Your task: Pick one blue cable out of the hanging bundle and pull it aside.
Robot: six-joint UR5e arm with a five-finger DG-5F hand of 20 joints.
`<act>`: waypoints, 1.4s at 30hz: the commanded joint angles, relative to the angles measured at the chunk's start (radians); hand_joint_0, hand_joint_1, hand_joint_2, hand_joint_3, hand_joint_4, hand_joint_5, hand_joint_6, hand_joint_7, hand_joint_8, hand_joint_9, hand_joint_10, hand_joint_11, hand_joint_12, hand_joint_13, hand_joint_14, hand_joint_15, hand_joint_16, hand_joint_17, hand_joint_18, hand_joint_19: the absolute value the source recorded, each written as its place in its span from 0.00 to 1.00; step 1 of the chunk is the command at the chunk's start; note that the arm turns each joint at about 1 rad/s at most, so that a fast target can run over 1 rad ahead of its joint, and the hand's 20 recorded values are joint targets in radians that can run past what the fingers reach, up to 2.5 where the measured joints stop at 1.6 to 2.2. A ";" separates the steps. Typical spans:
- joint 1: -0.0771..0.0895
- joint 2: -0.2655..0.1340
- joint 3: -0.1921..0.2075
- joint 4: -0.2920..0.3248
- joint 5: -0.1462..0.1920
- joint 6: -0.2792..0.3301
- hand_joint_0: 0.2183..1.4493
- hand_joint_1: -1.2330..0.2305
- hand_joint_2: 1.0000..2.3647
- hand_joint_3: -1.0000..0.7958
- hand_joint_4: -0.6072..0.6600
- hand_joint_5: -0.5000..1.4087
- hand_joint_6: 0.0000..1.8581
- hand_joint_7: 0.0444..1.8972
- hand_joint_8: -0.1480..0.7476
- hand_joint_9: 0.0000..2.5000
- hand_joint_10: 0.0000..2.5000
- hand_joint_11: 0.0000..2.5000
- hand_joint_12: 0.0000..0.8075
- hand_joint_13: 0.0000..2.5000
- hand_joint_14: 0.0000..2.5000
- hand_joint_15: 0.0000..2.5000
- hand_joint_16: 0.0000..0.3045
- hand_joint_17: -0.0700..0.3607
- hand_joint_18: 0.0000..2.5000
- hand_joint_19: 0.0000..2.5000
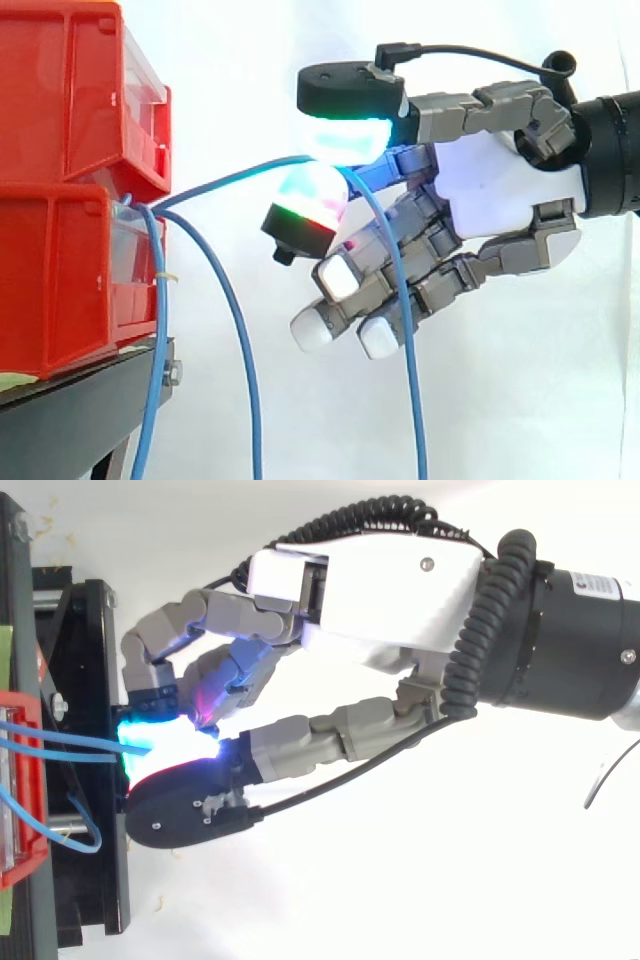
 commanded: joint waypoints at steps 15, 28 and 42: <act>0.011 -0.001 -0.080 -0.004 -0.006 0.104 0.29 0.33 0.02 0.61 0.49 0.20 0.48 0.72 0.53 0.35 0.01 0.27 0.46 0.26 0.01 0.15 0.18 0.45 0.29 0.18; 0.013 -0.001 -0.089 0.015 -0.007 0.119 0.31 0.35 0.02 0.60 0.49 0.19 0.49 0.75 0.52 0.31 0.01 0.27 0.44 0.25 0.01 0.16 0.17 0.43 0.28 0.19; 0.013 -0.001 -0.165 0.182 -0.007 0.121 0.31 0.38 0.01 0.61 0.52 0.19 0.50 0.72 0.56 0.34 0.01 0.29 0.49 0.27 0.01 0.19 0.19 0.47 0.29 0.19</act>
